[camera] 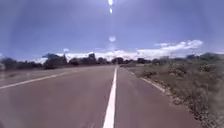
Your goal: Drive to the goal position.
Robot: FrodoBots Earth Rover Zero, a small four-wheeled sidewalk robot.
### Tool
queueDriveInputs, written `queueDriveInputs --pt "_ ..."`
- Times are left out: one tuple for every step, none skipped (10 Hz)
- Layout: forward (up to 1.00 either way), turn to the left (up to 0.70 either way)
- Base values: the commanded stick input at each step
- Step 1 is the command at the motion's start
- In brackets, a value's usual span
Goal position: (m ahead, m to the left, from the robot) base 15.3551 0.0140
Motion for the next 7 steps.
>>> queueDriveInputs --pt "0.70 0.00" --pt "0.70 0.00" --pt "0.70 0.00" --pt "0.70 0.00" --pt "0.70 0.00" --pt "0.70 0.00" --pt "0.70 0.00"
